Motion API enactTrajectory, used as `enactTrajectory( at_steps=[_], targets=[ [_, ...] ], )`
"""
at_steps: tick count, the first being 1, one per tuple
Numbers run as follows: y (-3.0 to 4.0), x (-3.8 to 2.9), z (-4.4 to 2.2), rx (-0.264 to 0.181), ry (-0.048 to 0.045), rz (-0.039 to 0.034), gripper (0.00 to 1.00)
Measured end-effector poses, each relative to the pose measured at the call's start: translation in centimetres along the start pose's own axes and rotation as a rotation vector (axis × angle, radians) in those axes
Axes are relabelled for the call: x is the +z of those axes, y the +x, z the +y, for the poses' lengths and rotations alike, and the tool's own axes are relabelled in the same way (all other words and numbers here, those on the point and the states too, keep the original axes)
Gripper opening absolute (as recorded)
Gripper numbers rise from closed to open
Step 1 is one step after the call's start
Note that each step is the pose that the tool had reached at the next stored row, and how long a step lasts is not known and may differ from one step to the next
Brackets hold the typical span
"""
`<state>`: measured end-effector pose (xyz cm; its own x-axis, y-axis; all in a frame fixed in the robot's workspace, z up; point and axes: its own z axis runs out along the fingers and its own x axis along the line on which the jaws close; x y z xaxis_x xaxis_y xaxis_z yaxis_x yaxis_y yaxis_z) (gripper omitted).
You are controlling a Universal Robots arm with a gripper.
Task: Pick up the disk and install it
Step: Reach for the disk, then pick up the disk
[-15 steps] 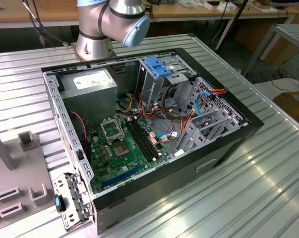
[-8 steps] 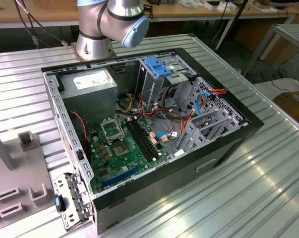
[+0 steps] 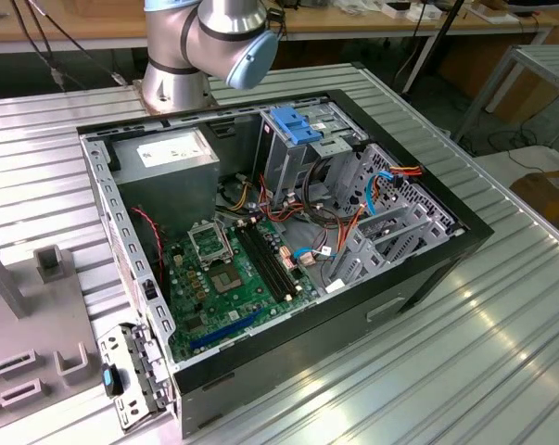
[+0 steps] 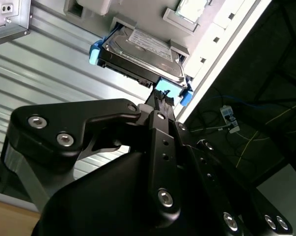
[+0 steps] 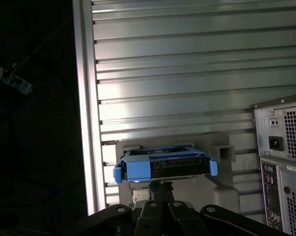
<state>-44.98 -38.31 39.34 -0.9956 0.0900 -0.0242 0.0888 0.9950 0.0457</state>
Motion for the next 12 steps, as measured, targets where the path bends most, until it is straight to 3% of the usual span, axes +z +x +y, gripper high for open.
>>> enactTrajectory(
  at_steps=[12],
  targets=[
    [0.04,0.00,0.00,0.000,-0.0001,-0.0001,0.11]
  ],
)
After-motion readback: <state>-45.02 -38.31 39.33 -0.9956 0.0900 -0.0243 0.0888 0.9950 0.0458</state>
